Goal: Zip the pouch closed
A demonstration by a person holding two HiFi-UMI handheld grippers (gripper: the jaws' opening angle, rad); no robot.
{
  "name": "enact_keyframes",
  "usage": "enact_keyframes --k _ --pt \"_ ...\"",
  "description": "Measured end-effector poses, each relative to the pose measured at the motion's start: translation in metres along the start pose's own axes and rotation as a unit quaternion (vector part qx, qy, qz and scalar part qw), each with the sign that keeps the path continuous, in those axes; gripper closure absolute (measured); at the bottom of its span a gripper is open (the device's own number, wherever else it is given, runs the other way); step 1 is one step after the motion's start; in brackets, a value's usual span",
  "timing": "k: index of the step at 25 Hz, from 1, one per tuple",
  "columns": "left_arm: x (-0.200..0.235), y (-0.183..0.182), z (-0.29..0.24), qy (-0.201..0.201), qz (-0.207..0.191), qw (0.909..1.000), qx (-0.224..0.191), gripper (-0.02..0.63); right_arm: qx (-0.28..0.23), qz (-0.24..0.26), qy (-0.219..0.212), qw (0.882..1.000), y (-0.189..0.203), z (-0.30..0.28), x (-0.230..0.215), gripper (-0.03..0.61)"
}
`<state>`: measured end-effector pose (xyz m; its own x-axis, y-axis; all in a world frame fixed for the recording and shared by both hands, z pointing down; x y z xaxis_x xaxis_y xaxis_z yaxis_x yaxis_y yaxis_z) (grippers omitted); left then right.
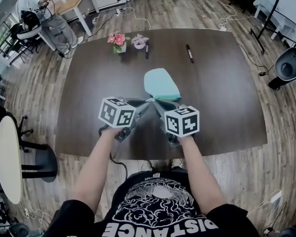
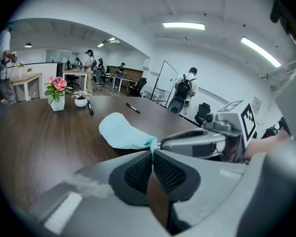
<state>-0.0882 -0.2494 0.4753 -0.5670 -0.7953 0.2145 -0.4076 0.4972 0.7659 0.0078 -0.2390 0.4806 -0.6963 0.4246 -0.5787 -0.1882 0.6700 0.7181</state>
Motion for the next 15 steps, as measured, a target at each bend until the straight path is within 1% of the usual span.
enact_keyframes --k 5,10,15 --pt "0.002 -0.001 0.004 -0.024 0.023 0.9993 -0.017 0.598 -0.005 0.004 0.001 1.0 -0.001 -0.001 0.004 0.571" --pt "0.004 0.004 0.009 -0.05 0.032 0.9979 -0.025 0.601 0.0 0.02 0.006 1.0 0.001 -0.004 0.008 0.571" --pt "0.009 0.004 0.013 -0.064 0.05 0.996 -0.036 0.603 0.001 0.018 0.007 1.0 0.003 -0.004 0.005 0.572"
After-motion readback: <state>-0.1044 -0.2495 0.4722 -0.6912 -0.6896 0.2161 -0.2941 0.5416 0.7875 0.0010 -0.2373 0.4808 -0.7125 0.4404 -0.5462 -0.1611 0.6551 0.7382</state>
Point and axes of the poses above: the fingertips, and each gripper's own axes: z backward along the fingers, x to its left, y out of its underside, the point moved 5 cm from there along z, backward along the fingers, and after that the axes turned 9 degrees about -z, right-handed, at the moved point
